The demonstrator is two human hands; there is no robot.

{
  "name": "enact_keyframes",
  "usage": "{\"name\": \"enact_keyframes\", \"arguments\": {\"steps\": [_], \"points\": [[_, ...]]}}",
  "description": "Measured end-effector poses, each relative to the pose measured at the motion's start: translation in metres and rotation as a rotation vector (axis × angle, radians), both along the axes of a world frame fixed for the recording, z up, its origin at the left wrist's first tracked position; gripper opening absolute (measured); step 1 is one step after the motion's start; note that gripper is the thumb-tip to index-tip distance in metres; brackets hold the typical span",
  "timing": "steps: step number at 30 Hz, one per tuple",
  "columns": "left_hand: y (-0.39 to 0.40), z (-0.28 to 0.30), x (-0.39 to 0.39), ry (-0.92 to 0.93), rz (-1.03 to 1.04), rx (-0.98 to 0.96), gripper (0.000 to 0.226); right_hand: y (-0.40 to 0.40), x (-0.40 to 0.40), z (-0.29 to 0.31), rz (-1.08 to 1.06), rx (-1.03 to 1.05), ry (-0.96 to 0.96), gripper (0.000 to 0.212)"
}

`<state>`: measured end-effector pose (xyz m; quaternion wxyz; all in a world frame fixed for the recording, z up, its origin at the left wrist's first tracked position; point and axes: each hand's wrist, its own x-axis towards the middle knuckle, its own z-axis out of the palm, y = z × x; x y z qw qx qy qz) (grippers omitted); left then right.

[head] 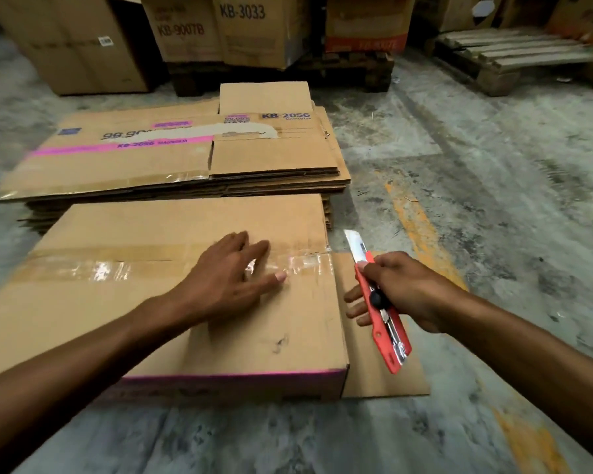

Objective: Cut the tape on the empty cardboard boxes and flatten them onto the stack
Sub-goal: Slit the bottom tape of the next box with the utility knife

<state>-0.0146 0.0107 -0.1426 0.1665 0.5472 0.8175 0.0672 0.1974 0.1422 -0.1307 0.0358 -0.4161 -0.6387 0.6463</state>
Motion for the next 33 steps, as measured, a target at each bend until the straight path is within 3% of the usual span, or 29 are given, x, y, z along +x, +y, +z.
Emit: {"name": "enact_keyframes", "arguments": {"steps": [3, 8, 12, 15, 20, 24, 27, 33], "points": [[-0.039, -0.012, -0.012, 0.073, -0.019, -0.101, 0.088, -0.007, -0.021, 0.005, 0.057, 0.234, -0.077, 0.031], [-0.029, -0.036, -0.028, 0.122, -0.038, -0.039, 0.08, -0.007, -0.043, 0.01, 0.116, 0.521, -0.188, 0.026], [-0.005, -0.027, -0.039, 0.048, -0.005, 0.026, 0.066, -0.01, -0.044, 0.012, 0.129, 0.941, -0.228, 0.016], [-0.017, -0.013, -0.056, -0.061, 0.107, 0.189, 0.054, -0.038, -0.035, 0.023, 0.23, 1.135, -0.128, 0.015], [-0.07, -0.008, -0.099, 0.066, 0.328, 0.257, 0.051, -0.123, -0.021, 0.006, 0.577, 1.107, 0.039, 0.009], [-0.098, -0.019, -0.123, 0.112, 0.402, 0.224, 0.055, -0.157, -0.027, -0.072, 0.865, 1.104, -0.144, 0.019], [-0.111, -0.026, -0.127, 0.104, 0.396, 0.183, 0.07, -0.169, -0.034, -0.119, 1.042, 1.086, -0.258, 0.028], [-0.12, -0.031, -0.123, 0.09, 0.384, 0.232, 0.074, -0.175, -0.038, -0.128, 1.215, 0.969, -0.281, 0.037]]}}
